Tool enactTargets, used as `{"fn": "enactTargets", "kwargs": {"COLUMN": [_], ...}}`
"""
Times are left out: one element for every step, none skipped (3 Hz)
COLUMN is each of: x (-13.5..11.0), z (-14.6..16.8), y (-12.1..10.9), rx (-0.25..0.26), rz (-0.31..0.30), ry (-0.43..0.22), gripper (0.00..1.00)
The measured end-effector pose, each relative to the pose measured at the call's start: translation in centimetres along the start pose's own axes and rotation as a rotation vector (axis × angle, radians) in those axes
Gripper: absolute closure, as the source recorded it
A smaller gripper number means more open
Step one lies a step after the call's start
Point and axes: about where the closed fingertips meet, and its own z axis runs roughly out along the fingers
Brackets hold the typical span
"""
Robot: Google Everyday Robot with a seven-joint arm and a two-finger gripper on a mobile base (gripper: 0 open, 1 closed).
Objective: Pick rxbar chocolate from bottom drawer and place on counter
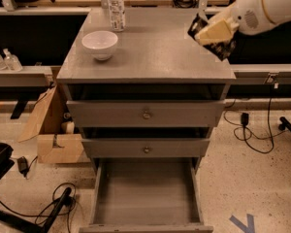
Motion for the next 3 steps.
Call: {"fn": "enactTargets", "kwargs": {"x": [-3.4,-4.7,-5.6], "z": [6.5,11.4,14.7], "y": [-3.7,-6.0,-9.3], "rx": [-0.043,-0.069,-0.049], "rz": [-0.031,-0.051,-0.075], "ry": [-0.024,-0.063,-0.143], "gripper": [1.0,1.0,0.97]}}
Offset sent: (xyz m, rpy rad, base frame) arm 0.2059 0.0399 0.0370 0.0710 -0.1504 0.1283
